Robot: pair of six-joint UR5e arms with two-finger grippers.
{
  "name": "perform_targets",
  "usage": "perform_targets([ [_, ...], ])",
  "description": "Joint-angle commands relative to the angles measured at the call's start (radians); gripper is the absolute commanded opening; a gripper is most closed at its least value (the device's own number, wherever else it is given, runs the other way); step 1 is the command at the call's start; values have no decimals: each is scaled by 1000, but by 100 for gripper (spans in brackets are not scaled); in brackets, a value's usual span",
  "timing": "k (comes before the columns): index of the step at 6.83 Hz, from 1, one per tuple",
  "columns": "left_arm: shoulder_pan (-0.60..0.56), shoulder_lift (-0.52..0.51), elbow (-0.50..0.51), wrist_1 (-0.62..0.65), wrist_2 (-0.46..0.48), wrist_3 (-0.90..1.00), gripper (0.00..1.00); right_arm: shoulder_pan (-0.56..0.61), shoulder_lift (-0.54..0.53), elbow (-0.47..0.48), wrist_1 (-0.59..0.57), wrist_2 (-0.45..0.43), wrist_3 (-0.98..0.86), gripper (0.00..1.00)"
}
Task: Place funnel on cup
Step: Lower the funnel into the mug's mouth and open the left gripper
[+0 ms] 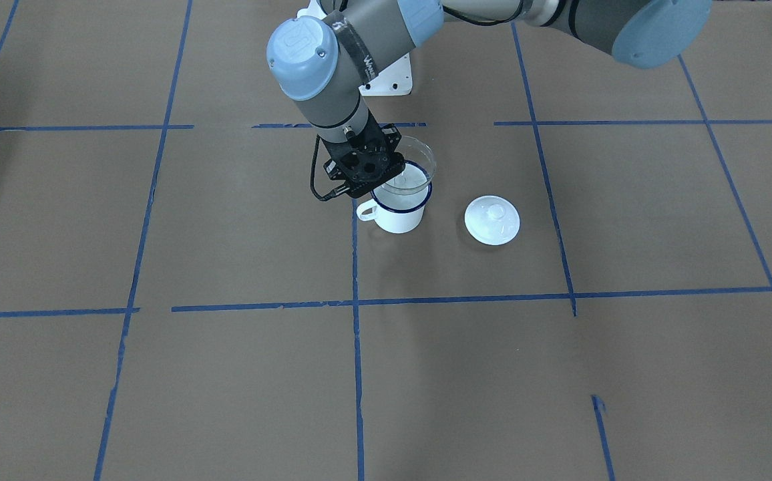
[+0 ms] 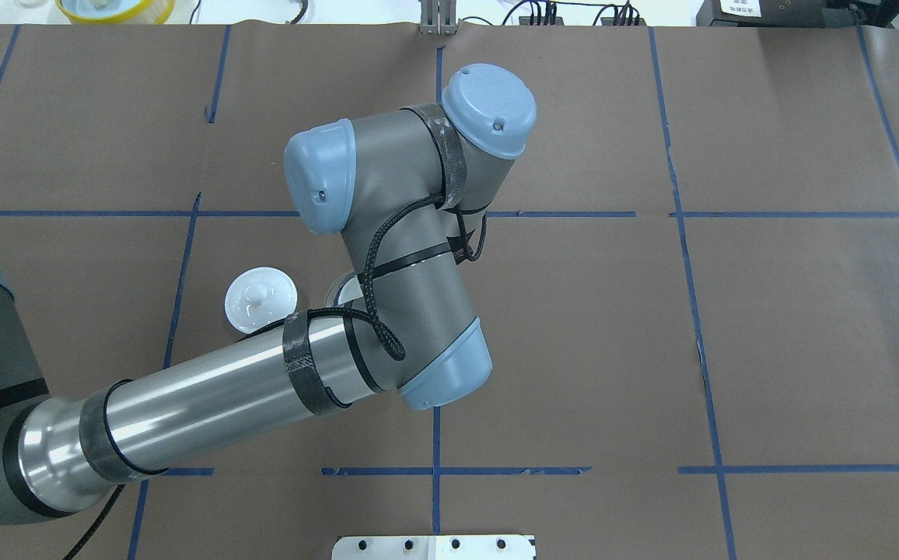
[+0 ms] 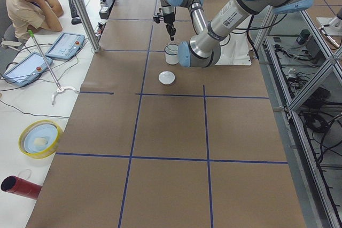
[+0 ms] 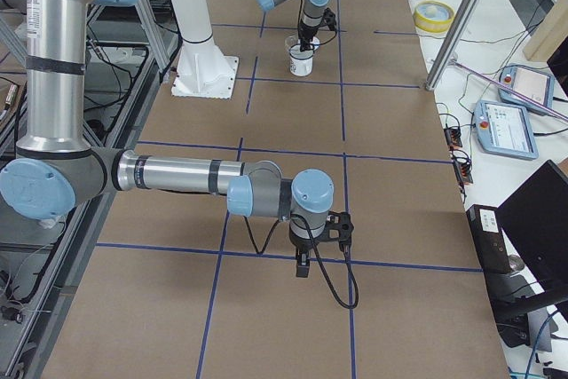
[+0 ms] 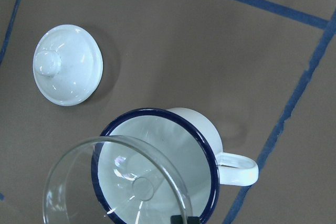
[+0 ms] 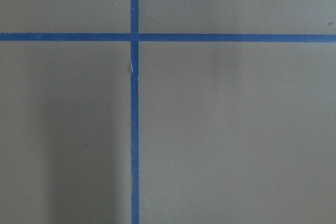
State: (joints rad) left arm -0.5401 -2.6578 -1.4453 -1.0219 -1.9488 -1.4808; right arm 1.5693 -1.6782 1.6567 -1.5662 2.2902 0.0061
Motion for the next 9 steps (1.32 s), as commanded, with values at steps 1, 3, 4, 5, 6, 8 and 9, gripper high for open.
perform_targets([
  [1,-1,-1,22,-21,4,0,0,0,0,0,0,0,0,100],
  [3,-6,-1,58,-67,7,0,0,0,0,0,0,0,0,100],
  [4,-8,-1,59,-67,5,0,0,0,0,0,0,0,0,100],
  [5,-11,-1,57,-69,4,0,12,0,0,0,0,0,0,100],
  [6,-12,-1,56,-73,4,0,66,0,0,0,0,0,0,100],
  [8,-20,4,17,-73,7,0,100,0,0,0,0,0,0,100],
  [9,-47,33,-92,-72,-1,57,100,0,2,0,0,0,0,100],
])
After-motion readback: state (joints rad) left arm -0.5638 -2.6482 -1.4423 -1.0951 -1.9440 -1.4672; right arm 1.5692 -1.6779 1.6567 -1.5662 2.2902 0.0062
